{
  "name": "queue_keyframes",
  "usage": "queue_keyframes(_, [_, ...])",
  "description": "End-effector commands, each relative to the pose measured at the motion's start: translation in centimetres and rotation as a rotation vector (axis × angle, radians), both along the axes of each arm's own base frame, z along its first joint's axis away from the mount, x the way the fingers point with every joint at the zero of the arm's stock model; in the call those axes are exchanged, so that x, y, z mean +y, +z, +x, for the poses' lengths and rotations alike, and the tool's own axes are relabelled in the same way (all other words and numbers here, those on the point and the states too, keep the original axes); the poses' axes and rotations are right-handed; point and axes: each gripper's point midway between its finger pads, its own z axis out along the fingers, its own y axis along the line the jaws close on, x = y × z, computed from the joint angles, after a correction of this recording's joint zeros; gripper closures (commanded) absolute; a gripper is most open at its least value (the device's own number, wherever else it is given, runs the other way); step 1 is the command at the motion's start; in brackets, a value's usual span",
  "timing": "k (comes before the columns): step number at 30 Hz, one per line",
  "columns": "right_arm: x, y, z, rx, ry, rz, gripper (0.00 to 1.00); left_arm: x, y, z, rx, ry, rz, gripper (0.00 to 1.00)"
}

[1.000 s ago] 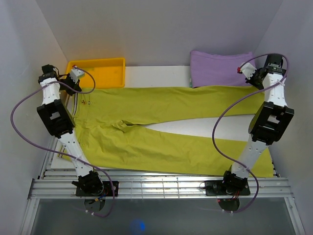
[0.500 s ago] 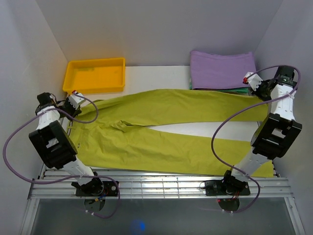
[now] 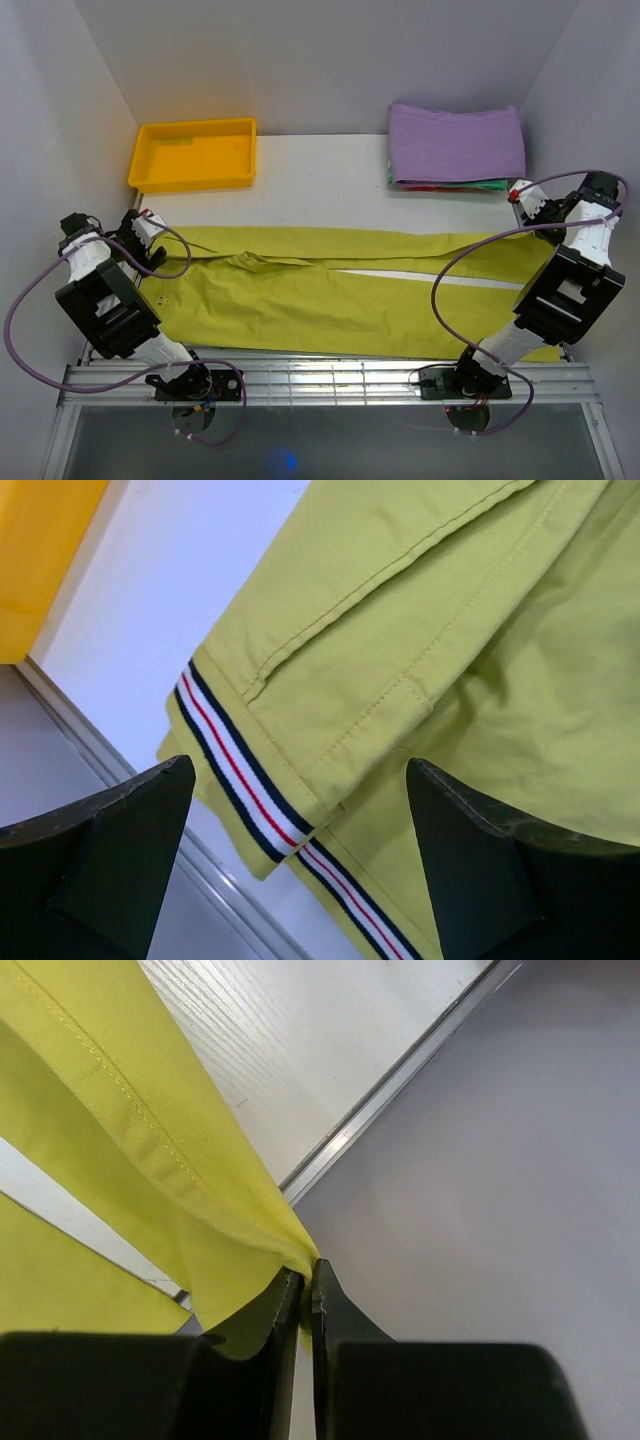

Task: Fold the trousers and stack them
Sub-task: Fold the trousers

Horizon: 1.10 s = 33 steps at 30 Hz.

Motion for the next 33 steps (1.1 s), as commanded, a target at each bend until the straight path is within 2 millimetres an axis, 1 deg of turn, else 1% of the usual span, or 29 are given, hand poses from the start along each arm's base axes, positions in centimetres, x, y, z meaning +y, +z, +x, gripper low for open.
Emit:
queue_keyframes(1, [0.5, 1.2, 0.0, -0.015, 0.183, -0.094, 0.92, -0.8, 2.6, 0.6, -0.055, -0.096, 0.028, 0.02])
queue_keyframes(4, [0.4, 0.9, -0.1, -0.005, 0.179, -0.092, 0.92, -0.2, 2.9, 1.4, -0.065, -0.119, 0.083, 0.02])
queue_keyframes(6, [0.3, 0.7, 0.0, -0.002, 0.175, -0.089, 0.92, 0.1, 2.4, 1.7, -0.056, -0.141, 0.114, 0.04])
queue_keyframes(10, [0.1, 0.7, 0.3, 0.001, 0.166, -0.086, 0.92, -0.2, 1.5, 2.1, -0.045, -0.213, 0.171, 0.06])
queue_keyframes(11, [0.0, 0.9, 0.4, -0.003, 0.164, -0.088, 0.92, -0.4, 1.3, 1.8, -0.028, -0.233, 0.171, 0.06])
queue_keyframes(15, [-0.2, 1.1, 0.8, -0.003, 0.163, -0.092, 0.92, -0.3, 0.6, 2.1, -0.019, -0.293, 0.215, 0.05])
queue_keyframes(17, [-0.4, 1.0, 0.9, -0.001, 0.160, -0.090, 0.92, -0.4, 0.4, 1.9, -0.006, -0.322, 0.238, 0.05])
queue_keyframes(22, [-0.6, 1.3, 1.1, -0.004, 0.155, -0.094, 0.92, -0.8, 0.8, 1.5, -0.002, -0.379, 0.253, 0.05])
queue_keyframes(26, [-0.6, 1.3, 1.1, -0.002, 0.156, -0.094, 0.92, -1.2, 0.8, 0.6, 0.015, -0.407, 0.258, 0.05])
queue_keyframes(27, [-0.6, 1.3, 1.2, -0.004, 0.156, -0.094, 0.92, -1.4, 0.4, 0.2, 0.020, -0.415, 0.260, 0.05])
queue_keyframes(30, [-0.6, 1.5, 1.2, -0.008, 0.155, -0.095, 0.92, -1.5, 0.1, 0.0, 0.014, -0.424, 0.274, 0.05])
queue_keyframes(33, [-0.6, 1.6, 1.3, -0.010, 0.157, -0.096, 0.92, -1.3, -0.4, 0.6, 0.008, -0.412, 0.289, 0.08])
